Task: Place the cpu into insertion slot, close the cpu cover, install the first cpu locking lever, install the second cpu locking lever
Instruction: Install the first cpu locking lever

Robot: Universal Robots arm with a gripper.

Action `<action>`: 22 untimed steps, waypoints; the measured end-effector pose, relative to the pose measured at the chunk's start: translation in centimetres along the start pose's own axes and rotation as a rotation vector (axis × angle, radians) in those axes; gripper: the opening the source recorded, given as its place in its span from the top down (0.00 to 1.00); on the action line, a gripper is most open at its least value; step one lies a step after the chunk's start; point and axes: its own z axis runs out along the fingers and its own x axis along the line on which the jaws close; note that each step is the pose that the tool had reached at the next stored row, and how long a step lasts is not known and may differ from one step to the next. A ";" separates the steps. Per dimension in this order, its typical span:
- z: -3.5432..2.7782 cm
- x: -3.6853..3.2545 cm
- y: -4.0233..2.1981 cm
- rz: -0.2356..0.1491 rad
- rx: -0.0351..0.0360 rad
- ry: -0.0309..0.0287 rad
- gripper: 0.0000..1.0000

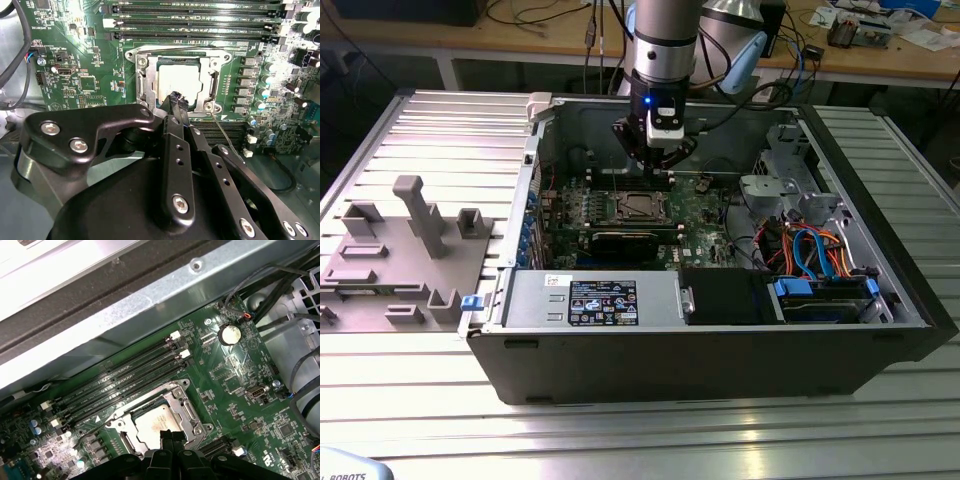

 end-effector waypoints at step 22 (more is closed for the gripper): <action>0.00 0.00 0.00 -0.043 -0.0008 -0.0014 0.89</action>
